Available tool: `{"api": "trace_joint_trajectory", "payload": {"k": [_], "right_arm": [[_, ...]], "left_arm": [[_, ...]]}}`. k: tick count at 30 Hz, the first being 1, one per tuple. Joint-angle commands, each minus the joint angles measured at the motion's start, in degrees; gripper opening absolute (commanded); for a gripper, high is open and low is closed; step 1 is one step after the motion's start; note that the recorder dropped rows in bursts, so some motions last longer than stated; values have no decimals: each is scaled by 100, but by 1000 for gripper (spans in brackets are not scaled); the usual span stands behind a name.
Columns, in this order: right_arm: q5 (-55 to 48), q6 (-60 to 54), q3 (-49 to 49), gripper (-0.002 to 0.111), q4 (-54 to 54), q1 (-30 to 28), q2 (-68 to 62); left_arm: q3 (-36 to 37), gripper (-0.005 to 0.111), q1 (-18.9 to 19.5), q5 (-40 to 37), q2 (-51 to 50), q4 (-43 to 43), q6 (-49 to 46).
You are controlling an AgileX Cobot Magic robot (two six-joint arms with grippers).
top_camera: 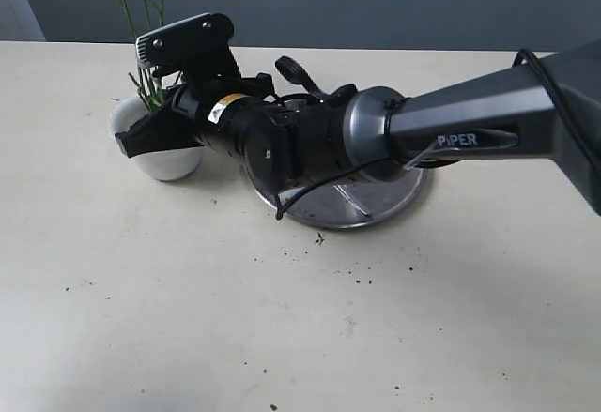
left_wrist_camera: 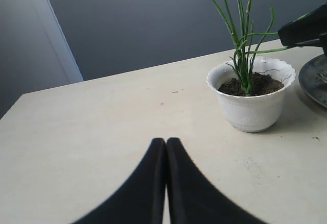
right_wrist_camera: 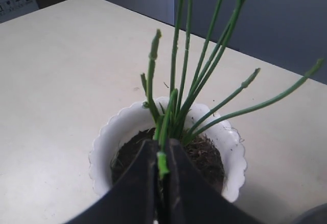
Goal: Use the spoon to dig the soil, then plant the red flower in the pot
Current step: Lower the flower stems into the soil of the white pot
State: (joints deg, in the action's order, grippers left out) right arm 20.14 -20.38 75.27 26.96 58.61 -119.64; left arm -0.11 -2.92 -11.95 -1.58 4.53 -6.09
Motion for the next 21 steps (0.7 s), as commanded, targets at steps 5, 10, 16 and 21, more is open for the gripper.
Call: {"api": "trace_joint_trajectory", "payload": {"k": [5,10,16,21], "right_arm": [[-586,8,-84,0,41,-18,4],[-700,8,-84,2,115,-18,4],[-1025,8,-84,32,115,-18,4],[-710,8,-84,33,115,-18,140]], "left_arm": [[11,0,-9,34,24,-49,28],[11,0,-9,34,24,-49,28],[11,0,-9,34,24,-49,28],[11,0,-9,45,24,-49,28]]}}
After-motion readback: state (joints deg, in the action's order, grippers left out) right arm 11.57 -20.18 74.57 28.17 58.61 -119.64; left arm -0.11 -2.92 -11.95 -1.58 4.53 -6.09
